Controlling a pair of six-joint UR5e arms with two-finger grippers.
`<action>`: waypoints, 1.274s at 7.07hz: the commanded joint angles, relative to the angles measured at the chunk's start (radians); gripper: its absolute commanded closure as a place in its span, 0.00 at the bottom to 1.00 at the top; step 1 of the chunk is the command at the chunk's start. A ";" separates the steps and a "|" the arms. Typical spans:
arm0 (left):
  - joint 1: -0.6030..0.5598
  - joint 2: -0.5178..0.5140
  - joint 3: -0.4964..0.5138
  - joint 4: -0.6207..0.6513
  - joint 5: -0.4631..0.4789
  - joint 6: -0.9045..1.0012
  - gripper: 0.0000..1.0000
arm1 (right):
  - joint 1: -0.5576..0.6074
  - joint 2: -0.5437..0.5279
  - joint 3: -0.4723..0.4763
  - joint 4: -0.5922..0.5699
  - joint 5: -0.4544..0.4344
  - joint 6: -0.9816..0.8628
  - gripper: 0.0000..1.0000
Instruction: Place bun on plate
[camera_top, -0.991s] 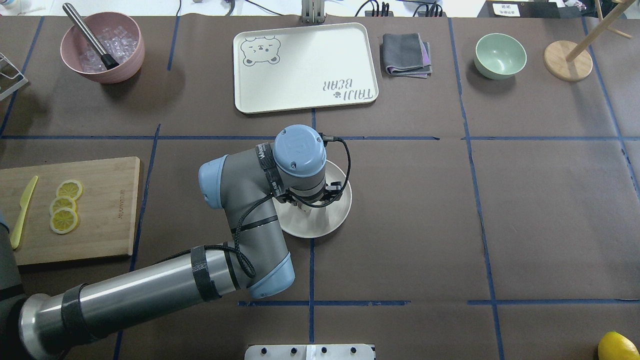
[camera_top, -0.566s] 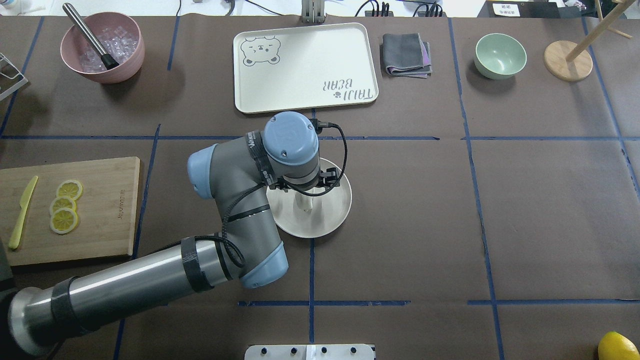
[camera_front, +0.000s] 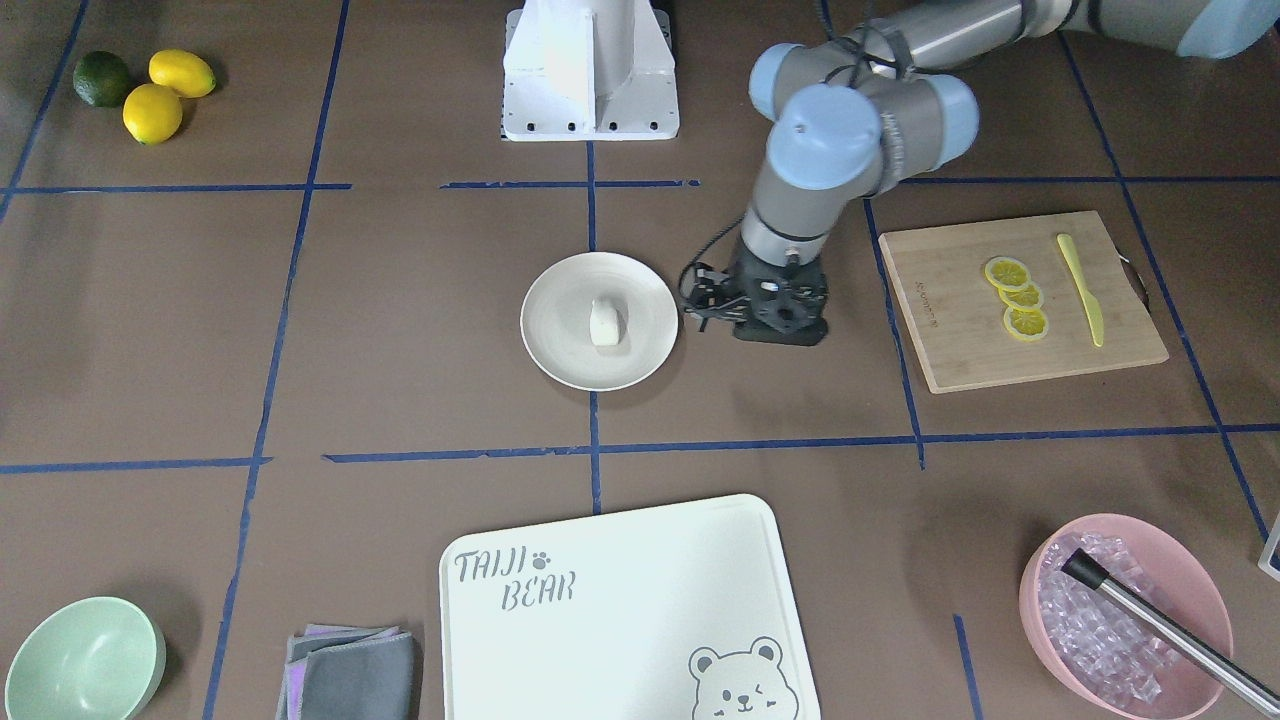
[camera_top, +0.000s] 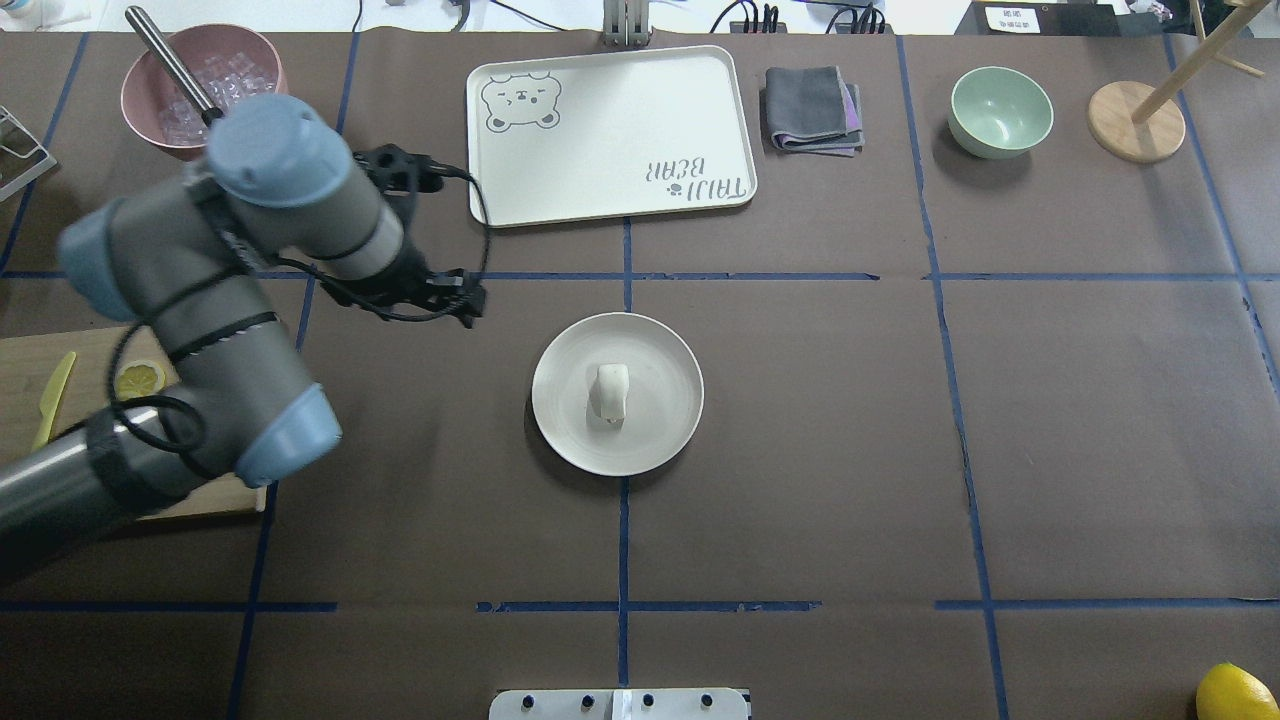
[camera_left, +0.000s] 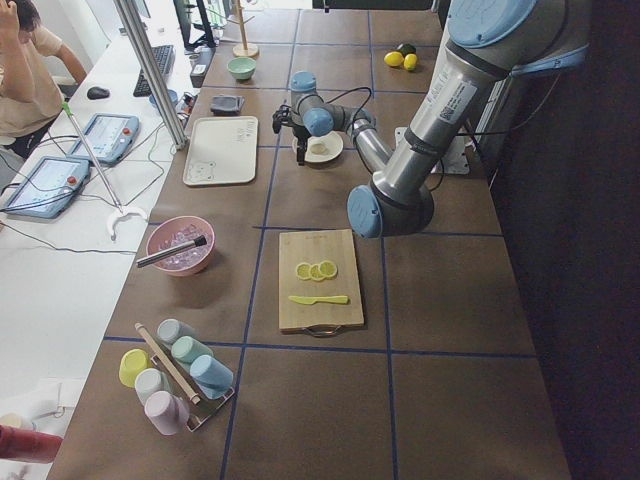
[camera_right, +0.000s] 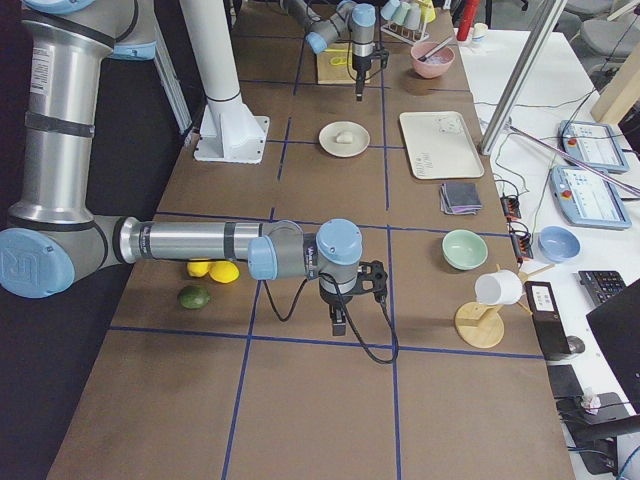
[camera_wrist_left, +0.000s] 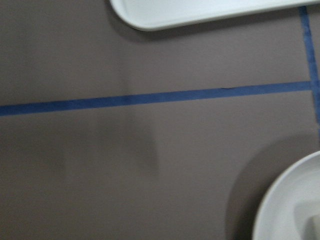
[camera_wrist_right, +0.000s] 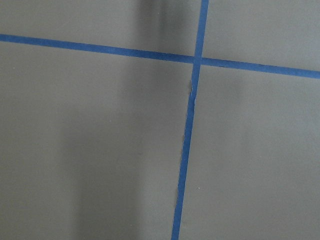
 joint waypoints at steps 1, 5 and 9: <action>-0.212 0.248 -0.119 0.000 -0.152 0.339 0.00 | 0.000 0.000 -0.004 0.000 0.000 0.000 0.00; -0.600 0.515 -0.094 0.002 -0.287 0.771 0.00 | 0.000 0.003 -0.006 0.000 -0.002 0.000 0.00; -0.690 0.683 -0.030 -0.012 -0.282 0.775 0.00 | -0.001 0.005 -0.004 0.000 0.000 0.000 0.00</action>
